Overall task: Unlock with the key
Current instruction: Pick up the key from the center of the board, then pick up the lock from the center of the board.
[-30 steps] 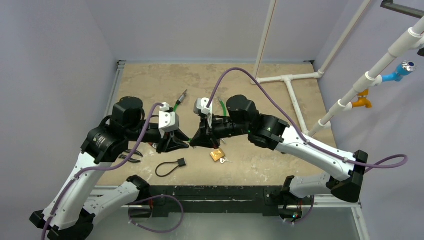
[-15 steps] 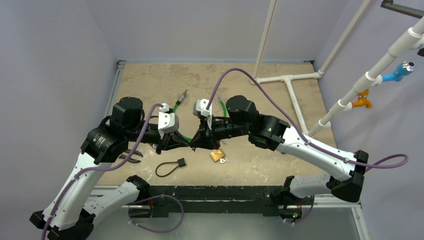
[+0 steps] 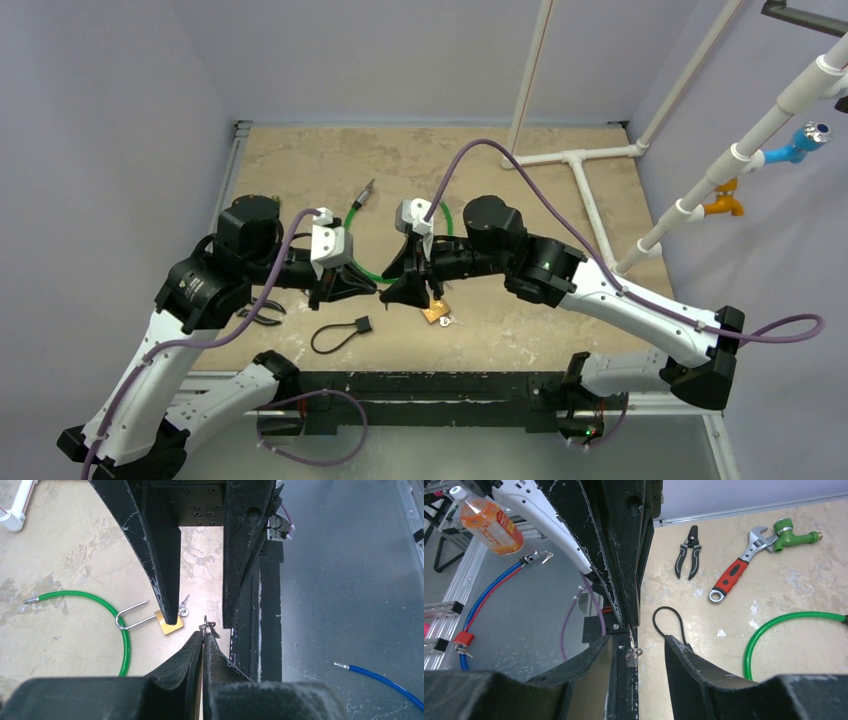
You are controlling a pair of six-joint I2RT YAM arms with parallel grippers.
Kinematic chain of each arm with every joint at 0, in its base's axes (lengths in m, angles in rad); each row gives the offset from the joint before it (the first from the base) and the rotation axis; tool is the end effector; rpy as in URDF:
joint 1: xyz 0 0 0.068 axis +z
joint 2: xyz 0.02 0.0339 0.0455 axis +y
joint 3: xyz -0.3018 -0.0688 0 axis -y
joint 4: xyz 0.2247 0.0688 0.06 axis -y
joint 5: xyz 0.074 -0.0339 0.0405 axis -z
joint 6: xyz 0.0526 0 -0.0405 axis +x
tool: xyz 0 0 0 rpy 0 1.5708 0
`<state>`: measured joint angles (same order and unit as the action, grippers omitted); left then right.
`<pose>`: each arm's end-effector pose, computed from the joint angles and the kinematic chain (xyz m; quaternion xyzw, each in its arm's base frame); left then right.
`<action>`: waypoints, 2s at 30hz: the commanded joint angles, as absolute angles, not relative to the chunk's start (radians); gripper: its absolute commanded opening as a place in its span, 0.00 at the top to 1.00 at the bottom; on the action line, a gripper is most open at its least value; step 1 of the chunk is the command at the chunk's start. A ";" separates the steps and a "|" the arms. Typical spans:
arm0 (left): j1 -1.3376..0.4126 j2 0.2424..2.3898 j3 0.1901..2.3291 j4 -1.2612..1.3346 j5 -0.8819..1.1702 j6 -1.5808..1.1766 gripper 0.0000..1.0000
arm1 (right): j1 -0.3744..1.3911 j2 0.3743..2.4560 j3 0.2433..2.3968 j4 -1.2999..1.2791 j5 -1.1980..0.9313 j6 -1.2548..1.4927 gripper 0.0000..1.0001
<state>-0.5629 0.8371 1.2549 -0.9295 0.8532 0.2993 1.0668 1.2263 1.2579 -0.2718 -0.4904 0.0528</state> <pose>0.0580 -0.0835 0.4305 0.5182 0.6265 -0.4144 0.4090 0.1028 0.2376 0.4360 -0.5016 0.5944 0.4798 0.4060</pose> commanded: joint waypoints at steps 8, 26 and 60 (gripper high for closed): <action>-0.561 0.827 1.307 -0.884 0.883 0.258 1.00 | 1.071 1.258 1.274 -0.199 -0.523 0.069 0.73; -0.561 0.817 1.297 -0.873 0.910 0.235 1.00 | 1.071 1.228 1.262 -0.166 -0.487 0.078 0.70; -0.561 0.849 0.915 -0.961 0.549 0.631 0.04 | 1.050 1.047 1.015 -0.365 -0.340 0.203 1.00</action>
<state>-0.5613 0.7967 1.0332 -0.9531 0.6724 0.4534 1.0569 1.1492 1.0836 -0.3958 -0.4034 0.1192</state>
